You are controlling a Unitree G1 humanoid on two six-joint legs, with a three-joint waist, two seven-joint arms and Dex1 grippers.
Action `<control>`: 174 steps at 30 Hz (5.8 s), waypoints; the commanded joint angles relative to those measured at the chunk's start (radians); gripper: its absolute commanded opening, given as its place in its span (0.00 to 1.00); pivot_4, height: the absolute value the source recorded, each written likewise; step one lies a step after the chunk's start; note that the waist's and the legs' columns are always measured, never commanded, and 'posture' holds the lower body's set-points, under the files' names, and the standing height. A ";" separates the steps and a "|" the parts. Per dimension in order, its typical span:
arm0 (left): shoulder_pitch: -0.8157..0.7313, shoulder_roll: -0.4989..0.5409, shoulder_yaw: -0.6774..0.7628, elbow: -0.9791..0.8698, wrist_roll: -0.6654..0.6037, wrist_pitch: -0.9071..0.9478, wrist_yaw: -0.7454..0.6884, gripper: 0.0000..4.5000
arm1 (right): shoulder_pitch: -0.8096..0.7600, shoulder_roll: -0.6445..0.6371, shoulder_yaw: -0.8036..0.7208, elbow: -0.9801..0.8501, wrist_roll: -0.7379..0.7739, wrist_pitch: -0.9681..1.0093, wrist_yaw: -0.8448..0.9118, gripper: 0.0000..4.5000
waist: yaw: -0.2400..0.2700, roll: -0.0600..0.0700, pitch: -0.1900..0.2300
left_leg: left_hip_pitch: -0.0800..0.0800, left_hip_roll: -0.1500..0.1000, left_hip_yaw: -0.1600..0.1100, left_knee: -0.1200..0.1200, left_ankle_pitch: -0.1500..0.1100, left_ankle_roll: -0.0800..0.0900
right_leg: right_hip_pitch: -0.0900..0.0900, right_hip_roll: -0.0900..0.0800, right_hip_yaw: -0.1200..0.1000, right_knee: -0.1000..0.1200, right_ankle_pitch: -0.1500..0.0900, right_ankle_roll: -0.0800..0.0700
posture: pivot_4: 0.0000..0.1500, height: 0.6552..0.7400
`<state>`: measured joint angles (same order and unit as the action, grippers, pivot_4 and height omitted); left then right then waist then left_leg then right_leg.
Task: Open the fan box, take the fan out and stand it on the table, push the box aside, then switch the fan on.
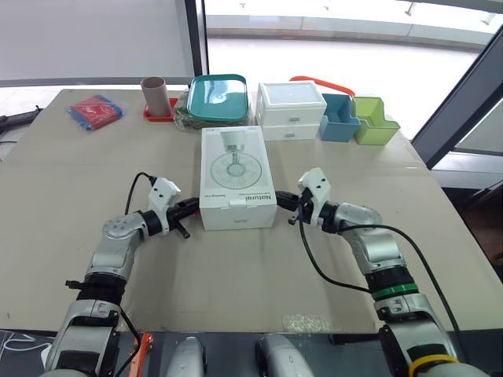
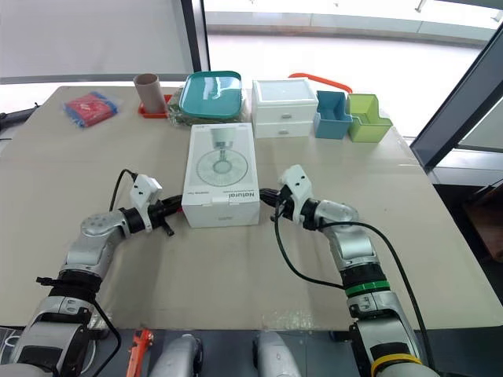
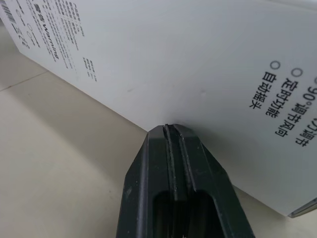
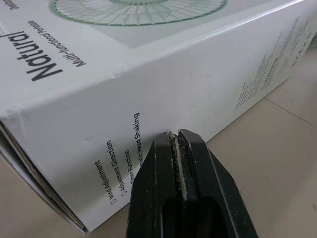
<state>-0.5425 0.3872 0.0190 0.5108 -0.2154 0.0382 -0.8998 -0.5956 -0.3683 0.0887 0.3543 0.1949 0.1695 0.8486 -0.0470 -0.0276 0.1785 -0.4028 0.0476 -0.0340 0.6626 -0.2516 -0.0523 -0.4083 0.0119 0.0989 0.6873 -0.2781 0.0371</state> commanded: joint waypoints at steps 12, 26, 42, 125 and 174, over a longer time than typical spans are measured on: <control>-0.086 -0.030 -0.001 0.071 0.028 -0.106 -0.004 0.03 | -0.035 0.038 0.002 0.008 -0.011 -0.067 0.021 0.02 | 0.000 0.000 0.000 | 0.000 0.000 0.000 0.000 0.000 0.000 | 0.000 0.000 0.000 0.000 0.000 0.000 | 1.00 1.00; 0.037 0.122 0.133 -0.086 -0.063 -0.030 -0.009 0.29 | 0.063 -0.064 -0.127 -0.096 0.066 -0.002 0.013 0.80 | -0.001 0.000 0.000 | 0.000 0.000 0.000 0.000 0.000 0.000 | 0.000 0.000 0.000 0.000 0.000 0.000 | 1.00 1.00; 0.236 0.319 0.250 -0.561 -0.304 0.265 -0.069 0.99 | 0.256 -0.283 -0.254 -0.691 0.277 0.261 -0.001 1.00 | -0.001 0.001 0.000 | 0.002 0.001 0.000 0.000 0.000 0.000 | 0.002 0.001 0.000 0.000 -0.001 0.000 | 1.00 1.00; -0.111 0.101 -0.038 -0.051 -0.030 -0.060 -0.181 0.01 | -0.150 -0.046 0.164 -0.409 -0.260 0.239 -0.227 1.00 | -0.001 0.000 0.000 | -0.001 -0.001 -0.003 0.004 0.000 0.000 | 0.001 0.000 -0.002 0.001 0.000 0.001 | 1.00 1.00; -0.092 0.098 -0.045 -0.076 -0.025 -0.045 -0.170 0.00 | 0.206 -0.220 0.081 -0.754 0.122 0.402 -0.022 0.68 | 0.000 0.001 0.000 | -0.001 -0.001 -0.003 0.004 0.000 0.001 | 0.002 0.001 -0.001 0.001 -0.001 0.001 | 1.00 1.00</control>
<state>-0.6558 0.4810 -0.0057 0.4319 -0.2630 -0.0211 -1.0673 -0.3759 -0.5947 0.1467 -0.4391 0.3511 0.6269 0.8238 -0.0473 -0.0264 0.1783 -0.4038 0.0467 -0.0369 0.6662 -0.2520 -0.0510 -0.4066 0.0127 0.0981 0.6879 -0.2790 0.0385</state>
